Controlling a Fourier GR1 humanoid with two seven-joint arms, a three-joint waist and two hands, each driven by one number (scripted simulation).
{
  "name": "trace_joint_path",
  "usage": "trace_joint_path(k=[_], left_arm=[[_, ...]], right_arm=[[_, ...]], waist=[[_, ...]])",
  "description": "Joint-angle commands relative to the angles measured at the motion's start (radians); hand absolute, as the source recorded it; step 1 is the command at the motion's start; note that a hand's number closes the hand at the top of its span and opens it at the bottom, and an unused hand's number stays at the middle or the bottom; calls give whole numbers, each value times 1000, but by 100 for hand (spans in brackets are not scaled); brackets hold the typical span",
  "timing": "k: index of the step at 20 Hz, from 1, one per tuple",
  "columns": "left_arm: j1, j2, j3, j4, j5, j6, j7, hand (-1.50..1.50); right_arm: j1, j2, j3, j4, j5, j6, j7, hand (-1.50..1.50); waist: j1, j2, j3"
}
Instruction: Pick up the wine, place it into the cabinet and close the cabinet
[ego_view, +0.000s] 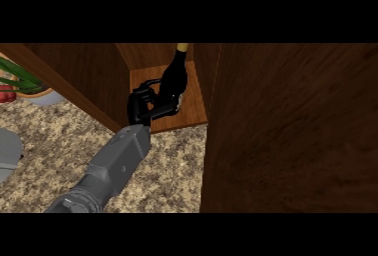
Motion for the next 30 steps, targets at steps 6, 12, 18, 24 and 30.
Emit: trace_joint_path(k=[6, 12, 18, 24, 30], left_arm=[[-70, -8, -19, -27, 41, 69, 40, 150], [-139, -8, -42, -6, 37, 102, 98, 150], [-185, -8, -29, 11, 50, 129, 124, 150], [-200, -8, -13, 45, 55, 115, 158, 150], [-232, 1, -28, 81, 30, 162, 160, 150]], right_arm=[[9, -7, -31, 10, -29, 20, -20, -150], [38, -21, -44, 3, -40, 38, -16, -150], [58, -32, -82, -10, -50, 49, -34, -150], [48, -34, -83, -15, -44, 44, -28, -150], [69, -29, -69, -23, -36, 43, -24, -150]], waist=[[3, 3, 0], [22, 3, 2], [24, 9, 3], [38, 14, 2], [38, 17, 2]])
